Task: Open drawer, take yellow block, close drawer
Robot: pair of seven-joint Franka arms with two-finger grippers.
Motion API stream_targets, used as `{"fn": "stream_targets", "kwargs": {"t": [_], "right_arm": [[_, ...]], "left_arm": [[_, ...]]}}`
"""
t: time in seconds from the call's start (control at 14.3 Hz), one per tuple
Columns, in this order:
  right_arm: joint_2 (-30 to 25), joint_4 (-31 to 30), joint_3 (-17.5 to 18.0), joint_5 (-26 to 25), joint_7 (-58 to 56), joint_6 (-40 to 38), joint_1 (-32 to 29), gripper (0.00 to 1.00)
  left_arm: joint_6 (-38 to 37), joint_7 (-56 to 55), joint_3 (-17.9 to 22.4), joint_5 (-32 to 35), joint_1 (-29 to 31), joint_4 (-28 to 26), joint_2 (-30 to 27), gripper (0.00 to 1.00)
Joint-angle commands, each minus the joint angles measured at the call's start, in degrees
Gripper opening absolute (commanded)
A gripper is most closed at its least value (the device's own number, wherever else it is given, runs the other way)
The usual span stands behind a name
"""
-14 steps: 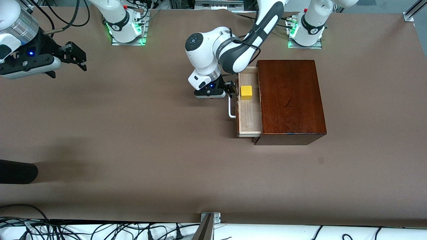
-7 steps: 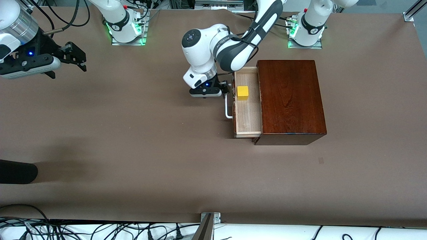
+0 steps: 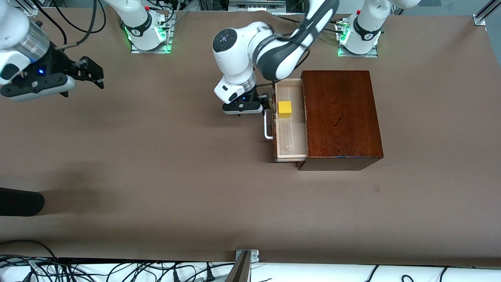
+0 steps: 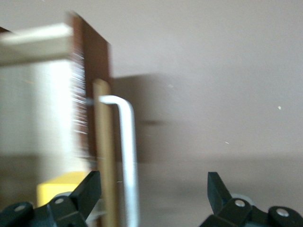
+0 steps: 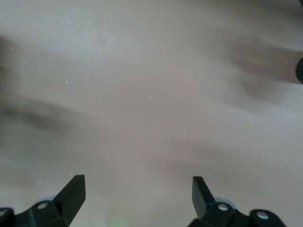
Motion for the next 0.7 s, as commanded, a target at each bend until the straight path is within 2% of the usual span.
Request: {"fn": "stream_targets", "kwargs": {"t": [0.0, 0.07, 0.21, 0.35, 0.49, 0.63], "right_arm": [[-0.1, 0.7, 0.1, 0.3, 0.7, 0.1, -0.1, 1.0], [0.5, 0.8, 0.3, 0.2, -0.2, 0.8, 0.5, 1.0], [5.2, 0.9, 0.7, 0.5, -0.1, -0.3, 4.8, 1.0], [5.0, 0.7, 1.2, 1.8, -4.4, -0.5, 5.9, 1.0], [5.0, 0.8, 3.3, 5.6, -10.2, -0.1, 7.2, 1.0], [5.1, 0.9, 7.9, 6.7, -12.4, 0.2, 8.8, 1.0]], "left_arm": [[-7.5, 7.3, -0.5, -1.8, 4.6, -0.4, -7.5, 1.0], [-9.0, 9.9, -0.5, -2.6, 6.2, -0.4, -9.3, 1.0], [-12.3, 16.1, -0.5, -5.8, 12.0, -0.4, -13.0, 1.0], [-15.6, 22.1, -0.5, -8.3, 17.9, -0.5, -16.2, 1.0], [-19.1, 27.3, -0.5, -8.4, 23.1, -0.4, -18.4, 1.0], [-21.7, 35.2, -0.5, -10.5, 28.9, -0.4, -20.0, 1.0]]}}
